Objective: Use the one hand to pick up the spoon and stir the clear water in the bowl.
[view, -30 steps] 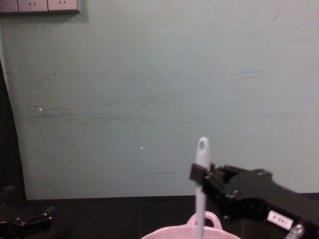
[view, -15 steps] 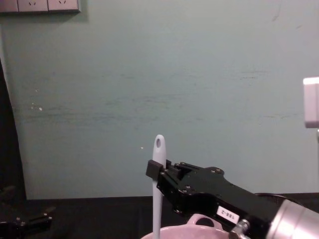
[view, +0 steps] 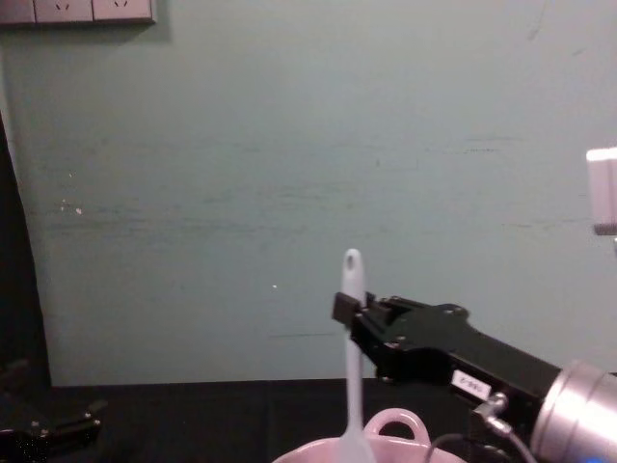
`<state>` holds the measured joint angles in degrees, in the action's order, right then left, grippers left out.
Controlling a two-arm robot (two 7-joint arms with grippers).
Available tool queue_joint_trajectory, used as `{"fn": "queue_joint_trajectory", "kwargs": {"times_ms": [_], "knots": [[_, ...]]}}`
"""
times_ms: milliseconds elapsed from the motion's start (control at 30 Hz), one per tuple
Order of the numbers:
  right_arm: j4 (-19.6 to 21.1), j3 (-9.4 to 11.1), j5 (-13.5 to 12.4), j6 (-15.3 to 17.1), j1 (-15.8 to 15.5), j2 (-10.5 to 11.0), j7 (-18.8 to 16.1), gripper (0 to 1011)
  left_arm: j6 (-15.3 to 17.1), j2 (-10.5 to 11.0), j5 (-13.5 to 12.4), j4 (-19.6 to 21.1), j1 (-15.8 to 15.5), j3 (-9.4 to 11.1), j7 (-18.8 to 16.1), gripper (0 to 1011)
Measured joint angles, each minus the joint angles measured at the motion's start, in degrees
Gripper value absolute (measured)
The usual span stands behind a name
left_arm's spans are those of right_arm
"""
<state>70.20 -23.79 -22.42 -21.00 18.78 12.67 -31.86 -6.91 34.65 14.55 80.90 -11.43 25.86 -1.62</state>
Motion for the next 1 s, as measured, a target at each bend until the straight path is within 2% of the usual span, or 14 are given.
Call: {"fn": "queue_joint_trajectory", "kwargs": {"times_ms": [267, 500, 767, 1000], "knots": [[3.83, 2.83, 0.59, 0.24, -3.42, 2.50, 2.03, 118, 0.00, 0.00, 0.00, 0.00, 0.00, 0.00, 0.00, 1005], [8.45, 3.82, 0.18, 1.95, -6.88, 4.15, 2.29, 119, 0.00, 0.00, 0.00, 0.00, 0.00, 0.00, 0.00, 1005], [11.06, 2.51, -1.48, 3.68, -9.18, 4.44, 0.48, 119, 0.00, 0.00, 0.00, 0.00, 0.00, 0.00, 0.00, 1005], [9.98, 0.12, -3.11, 3.18, -8.25, 2.61, -1.91, 119, 0.00, 0.00, 0.00, 0.00, 0.00, 0.00, 0.00, 1005]]}}
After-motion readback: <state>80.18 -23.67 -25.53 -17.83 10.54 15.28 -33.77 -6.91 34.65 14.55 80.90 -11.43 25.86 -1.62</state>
